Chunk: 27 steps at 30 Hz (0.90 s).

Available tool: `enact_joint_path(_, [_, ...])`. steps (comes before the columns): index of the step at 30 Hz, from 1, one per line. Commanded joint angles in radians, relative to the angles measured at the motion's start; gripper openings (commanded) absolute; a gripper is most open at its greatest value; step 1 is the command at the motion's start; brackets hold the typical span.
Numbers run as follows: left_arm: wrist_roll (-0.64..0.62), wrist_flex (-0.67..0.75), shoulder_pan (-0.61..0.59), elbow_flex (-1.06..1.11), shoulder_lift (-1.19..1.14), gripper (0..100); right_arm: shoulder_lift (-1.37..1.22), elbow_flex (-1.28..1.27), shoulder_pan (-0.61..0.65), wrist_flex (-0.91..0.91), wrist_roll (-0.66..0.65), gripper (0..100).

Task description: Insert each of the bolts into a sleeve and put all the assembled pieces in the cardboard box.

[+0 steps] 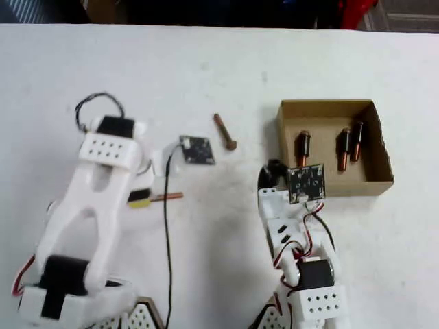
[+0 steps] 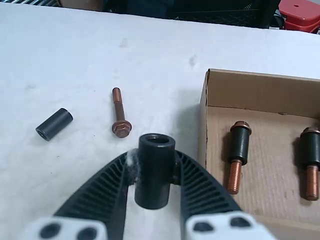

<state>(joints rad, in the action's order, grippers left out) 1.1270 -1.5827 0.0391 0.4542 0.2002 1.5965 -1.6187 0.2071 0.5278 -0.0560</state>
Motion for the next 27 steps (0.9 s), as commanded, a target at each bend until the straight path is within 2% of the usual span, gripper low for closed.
enact_joint_path(1, [0.084, 0.109, -0.064, 0.101, 0.097, 2, 0.016, 0.009, -0.002, -0.024, 0.006, 1.8])
enact_joint_path(5, [0.158, 0.227, -0.119, 0.189, 0.101, 2, 0.016, 0.009, -0.002, -0.024, 0.006, 1.8])
enact_joint_path(10, [0.196, 0.358, -0.124, 0.23, 0.041, 2, 0.016, 0.009, -0.002, -0.024, 0.006, 1.8])
enact_joint_path(17, [0.209, 0.459, -0.124, 0.227, -0.113, 2, 0.016, 0.009, -0.002, -0.021, 0.006, 1.8])
enact_joint_path(21, [0.301, 0.47, -0.119, 0.227, -0.14, 3, 0.016, 0.009, -0.002, -0.021, 0.006, 1.8])
enact_joint_path(27, [0.305, 0.497, -0.122, 0.227, -0.14, 10, 0.016, 0.009, -0.002, -0.024, 0.006, 1.8])
